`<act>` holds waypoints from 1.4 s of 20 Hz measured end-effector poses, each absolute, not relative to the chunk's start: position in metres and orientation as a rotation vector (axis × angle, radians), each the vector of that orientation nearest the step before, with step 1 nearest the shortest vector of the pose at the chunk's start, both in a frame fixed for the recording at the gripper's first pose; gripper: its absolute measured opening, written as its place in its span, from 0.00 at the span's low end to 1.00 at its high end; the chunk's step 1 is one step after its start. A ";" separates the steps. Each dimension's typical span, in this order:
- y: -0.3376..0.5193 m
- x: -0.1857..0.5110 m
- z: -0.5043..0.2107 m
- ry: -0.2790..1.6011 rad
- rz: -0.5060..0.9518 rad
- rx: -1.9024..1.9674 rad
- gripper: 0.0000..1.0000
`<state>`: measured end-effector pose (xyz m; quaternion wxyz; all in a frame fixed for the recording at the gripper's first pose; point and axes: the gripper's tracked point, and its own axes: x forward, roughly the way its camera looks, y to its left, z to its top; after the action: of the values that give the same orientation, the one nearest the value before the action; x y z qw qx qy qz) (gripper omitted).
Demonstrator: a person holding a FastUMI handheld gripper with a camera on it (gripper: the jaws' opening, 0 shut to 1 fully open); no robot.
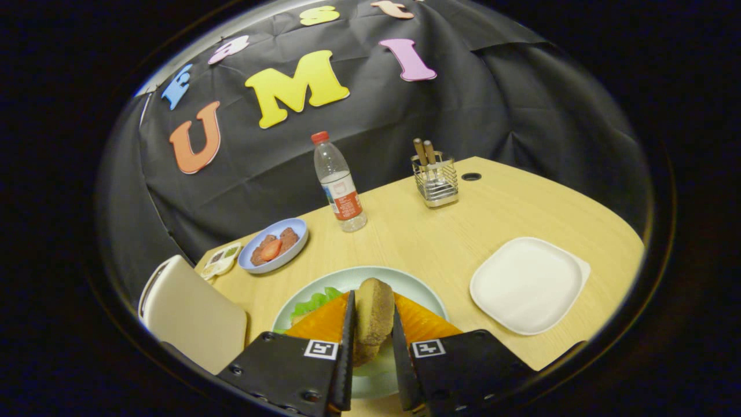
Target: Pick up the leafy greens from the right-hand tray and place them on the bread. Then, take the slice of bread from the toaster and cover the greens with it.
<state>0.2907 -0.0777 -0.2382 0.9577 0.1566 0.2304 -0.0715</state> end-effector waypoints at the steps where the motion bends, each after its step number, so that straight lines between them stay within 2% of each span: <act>1: -0.082 0.289 -0.238 0.461 -0.167 0.293 0.32; 4: -0.099 0.284 -0.239 0.447 -0.249 0.224 0.55; 5: -0.100 0.283 -0.237 0.446 -0.252 0.233 0.56; 10: -0.101 0.256 -0.208 0.406 -0.275 0.207 0.74; 21: -0.062 0.139 -0.089 0.168 -0.219 0.078 0.97; 28: -0.033 0.060 -0.042 0.028 -0.113 0.023 0.96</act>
<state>0.0601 -0.0329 -0.0423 0.9982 0.0117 0.0142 -0.0565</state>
